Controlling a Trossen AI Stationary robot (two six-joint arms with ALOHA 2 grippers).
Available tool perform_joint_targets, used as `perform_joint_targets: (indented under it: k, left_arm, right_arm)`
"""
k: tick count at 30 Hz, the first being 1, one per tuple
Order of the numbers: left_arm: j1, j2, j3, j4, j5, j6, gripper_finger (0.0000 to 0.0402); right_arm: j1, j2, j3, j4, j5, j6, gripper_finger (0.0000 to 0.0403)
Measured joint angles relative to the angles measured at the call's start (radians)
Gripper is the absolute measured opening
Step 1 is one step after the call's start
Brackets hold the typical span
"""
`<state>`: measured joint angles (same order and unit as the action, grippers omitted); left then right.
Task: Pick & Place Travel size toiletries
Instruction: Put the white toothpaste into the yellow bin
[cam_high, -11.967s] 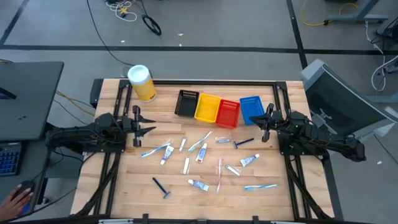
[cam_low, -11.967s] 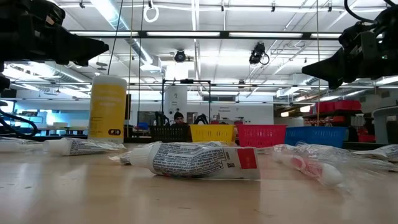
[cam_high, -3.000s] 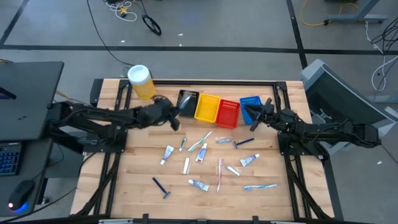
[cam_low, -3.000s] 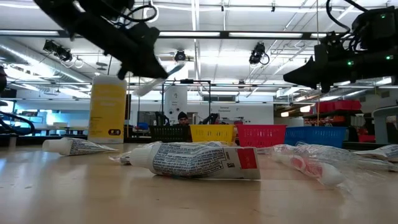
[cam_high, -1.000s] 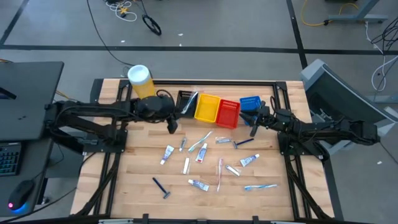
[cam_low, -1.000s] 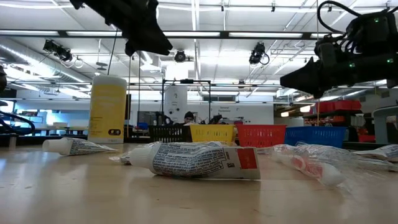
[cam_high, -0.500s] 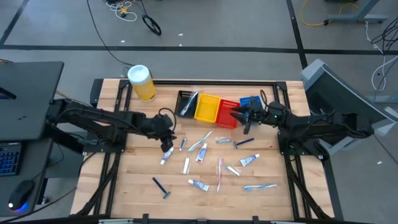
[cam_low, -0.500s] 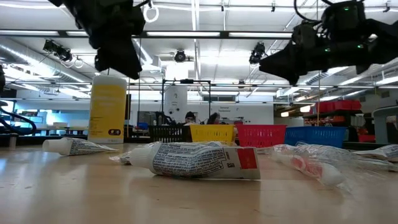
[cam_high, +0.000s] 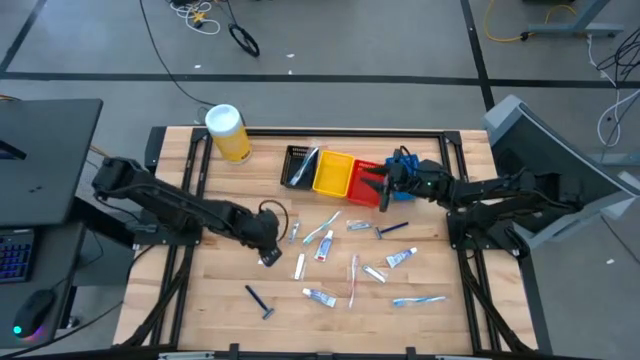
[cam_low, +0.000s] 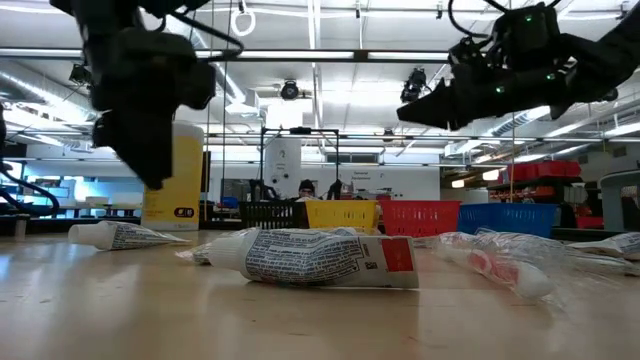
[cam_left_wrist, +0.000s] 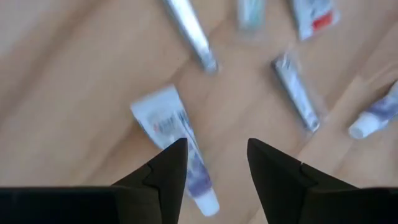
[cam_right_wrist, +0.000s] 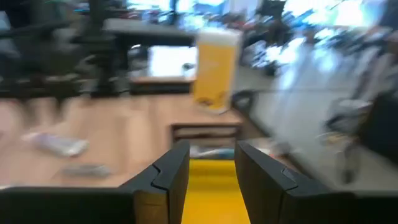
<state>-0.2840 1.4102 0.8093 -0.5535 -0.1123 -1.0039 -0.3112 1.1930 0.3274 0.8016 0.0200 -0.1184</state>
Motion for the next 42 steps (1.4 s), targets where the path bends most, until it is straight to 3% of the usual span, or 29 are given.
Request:
perform_joint_targets:
  k: [4, 21, 31, 42]
  left_arm:
    - [-0.049, 0.04, 0.0, -0.013, 0.001, -0.106, 0.0178]
    - [-0.128, 0.065, 0.0, -0.058, -0.088, -0.313, 0.0179]
    - [-0.163, 0.066, 0.0, -0.058, -0.086, -0.339, 0.0179]
    - [-0.187, 0.219, 0.003, 0.033, 0.018, -0.293, 0.0178]
  right_arm:
    - [-0.024, 0.002, 0.017, 0.099, 0.065, -0.005, 0.0136]
    - [-0.088, 0.002, 0.073, 0.122, 0.058, -0.002, 0.0136]
    - [-0.088, 0.002, 0.073, 0.094, 0.057, -0.002, 0.0136]
    - [-0.088, 0.002, 0.074, 0.07, 0.057, 0.01, 0.0136]
